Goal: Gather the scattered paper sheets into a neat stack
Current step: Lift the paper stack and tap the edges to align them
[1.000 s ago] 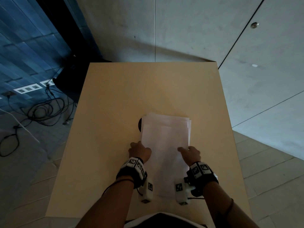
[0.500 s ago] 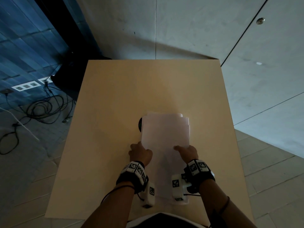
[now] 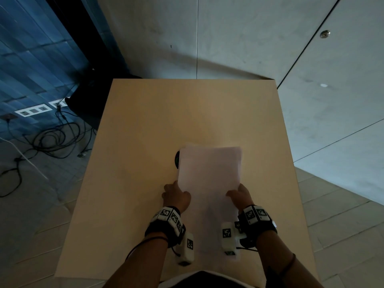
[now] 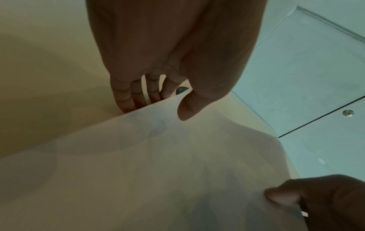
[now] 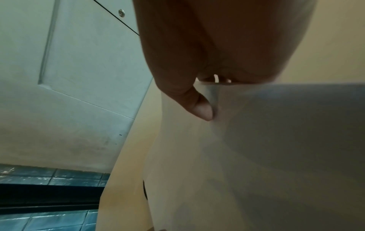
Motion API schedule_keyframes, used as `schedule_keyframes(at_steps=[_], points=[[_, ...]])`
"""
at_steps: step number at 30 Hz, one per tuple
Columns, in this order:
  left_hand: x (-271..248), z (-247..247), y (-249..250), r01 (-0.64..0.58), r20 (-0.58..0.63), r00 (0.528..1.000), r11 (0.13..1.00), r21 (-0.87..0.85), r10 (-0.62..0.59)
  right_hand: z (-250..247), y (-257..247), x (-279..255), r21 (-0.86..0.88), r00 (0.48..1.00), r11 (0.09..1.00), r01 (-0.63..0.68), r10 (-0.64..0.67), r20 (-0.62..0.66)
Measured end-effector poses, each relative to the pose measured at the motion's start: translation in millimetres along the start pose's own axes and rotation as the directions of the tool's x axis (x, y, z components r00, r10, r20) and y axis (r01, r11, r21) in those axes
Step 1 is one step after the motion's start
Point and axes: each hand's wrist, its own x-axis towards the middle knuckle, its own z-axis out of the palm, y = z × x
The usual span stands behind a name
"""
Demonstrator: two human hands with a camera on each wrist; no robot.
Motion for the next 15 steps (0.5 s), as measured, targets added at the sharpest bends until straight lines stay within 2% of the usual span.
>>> schedule_keyframes(at_steps=[4,9,12,14,15], points=[[4,-3,-8,-0.018,0.010,1.000,0.999,-0.046,0.018,-10,0,-10,0.013,0.995,0.996,0.091,-0.092,0.040],[9,-15,-14,-0.076,0.004,0.997,0.990,-0.121,0.077,-30,-18,-44,0.028,0.964,0.982,0.189,-0.191,0.185],[4,-21,-13,-0.135,0.095,0.979,0.917,-0.375,0.182,-46,-22,-55,0.047,0.913,0.957,0.286,-0.288,0.288],[-4,-24,-14,-0.088,0.144,0.969,0.820,-0.566,0.203,-55,-25,-61,0.059,0.890,0.940,0.335,-0.337,0.307],[-9,-26,-14,-0.088,0.143,0.967,0.799,-0.595,0.213,-60,-27,-65,0.044,0.885,0.931,0.363,-0.359,0.298]])
